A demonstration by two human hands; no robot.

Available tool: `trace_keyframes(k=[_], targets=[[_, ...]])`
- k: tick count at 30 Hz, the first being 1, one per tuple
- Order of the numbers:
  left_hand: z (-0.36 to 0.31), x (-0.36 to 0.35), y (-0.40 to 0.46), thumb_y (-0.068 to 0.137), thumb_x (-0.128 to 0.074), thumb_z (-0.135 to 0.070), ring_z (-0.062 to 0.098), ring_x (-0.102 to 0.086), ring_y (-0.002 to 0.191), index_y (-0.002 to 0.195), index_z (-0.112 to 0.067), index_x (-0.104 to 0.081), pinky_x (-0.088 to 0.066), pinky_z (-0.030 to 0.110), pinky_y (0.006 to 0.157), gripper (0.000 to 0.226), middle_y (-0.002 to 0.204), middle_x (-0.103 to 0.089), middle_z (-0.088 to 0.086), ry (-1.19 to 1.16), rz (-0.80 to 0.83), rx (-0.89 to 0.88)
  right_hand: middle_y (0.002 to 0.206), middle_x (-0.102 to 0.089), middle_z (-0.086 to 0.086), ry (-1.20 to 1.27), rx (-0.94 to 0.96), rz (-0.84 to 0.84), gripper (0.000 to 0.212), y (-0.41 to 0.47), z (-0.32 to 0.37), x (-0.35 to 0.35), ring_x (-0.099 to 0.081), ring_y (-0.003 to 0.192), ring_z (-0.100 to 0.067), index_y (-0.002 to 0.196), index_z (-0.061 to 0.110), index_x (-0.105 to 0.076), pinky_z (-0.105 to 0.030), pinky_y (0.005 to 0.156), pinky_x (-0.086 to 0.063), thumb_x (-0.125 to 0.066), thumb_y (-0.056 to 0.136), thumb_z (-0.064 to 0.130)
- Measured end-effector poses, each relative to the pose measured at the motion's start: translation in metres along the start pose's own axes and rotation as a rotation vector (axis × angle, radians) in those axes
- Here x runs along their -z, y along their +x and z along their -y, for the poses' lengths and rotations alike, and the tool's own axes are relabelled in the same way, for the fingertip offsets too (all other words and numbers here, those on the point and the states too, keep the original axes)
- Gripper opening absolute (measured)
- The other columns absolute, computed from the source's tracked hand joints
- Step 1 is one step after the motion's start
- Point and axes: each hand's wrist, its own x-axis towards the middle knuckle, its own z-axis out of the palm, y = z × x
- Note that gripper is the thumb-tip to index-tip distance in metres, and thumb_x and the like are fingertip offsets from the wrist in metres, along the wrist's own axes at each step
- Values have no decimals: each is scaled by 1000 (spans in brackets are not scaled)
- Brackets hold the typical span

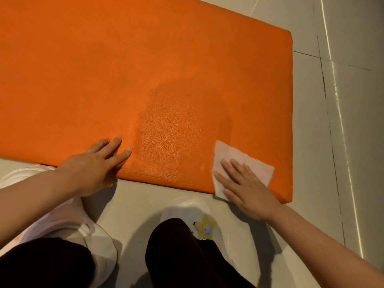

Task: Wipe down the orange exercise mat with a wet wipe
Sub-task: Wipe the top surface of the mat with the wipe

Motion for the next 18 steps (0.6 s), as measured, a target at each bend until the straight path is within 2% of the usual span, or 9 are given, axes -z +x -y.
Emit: trace_keyframes(k=[2,5,7,13,18], targets=[[-1,9,0,99,-43,-57,25,14,151,125,-20,43,-24,35,120,97,137,44,-4,10,41,-31,161,14,10,-55,147,14,52,35,26,6,20,148,-16,152,45,-6,-32,117,19,-9,100,52],[-3,9,-3,98,-46,-54,25,13,151,133,-20,39,-21,34,120,98,138,44,-3,18,63,-23,163,-9,2,-96,264,-53,50,59,44,3,-3,151,-22,154,36,-22,-38,120,6,-19,104,44],[-4,5,-5,98,-49,-52,24,14,151,130,-20,40,-24,35,119,99,139,44,-3,-6,26,-32,163,-13,3,-111,222,-76,48,47,30,-3,-9,151,-21,153,37,-24,-39,120,-1,-21,106,44],[-5,1,-7,98,-50,-51,23,14,151,128,-23,40,-35,38,115,99,140,45,-4,-23,-24,-28,162,-21,-5,-146,-53,-81,54,-41,-39,-20,-4,151,-19,157,33,-11,-35,120,-6,-18,106,48],[-9,0,-9,97,-49,-52,24,13,151,130,-26,38,-37,35,111,97,142,43,-4,-35,-60,-9,164,-14,-6,-129,-63,-77,55,-37,-33,-22,-1,152,-22,157,30,-12,-35,121,-1,-18,106,49]])
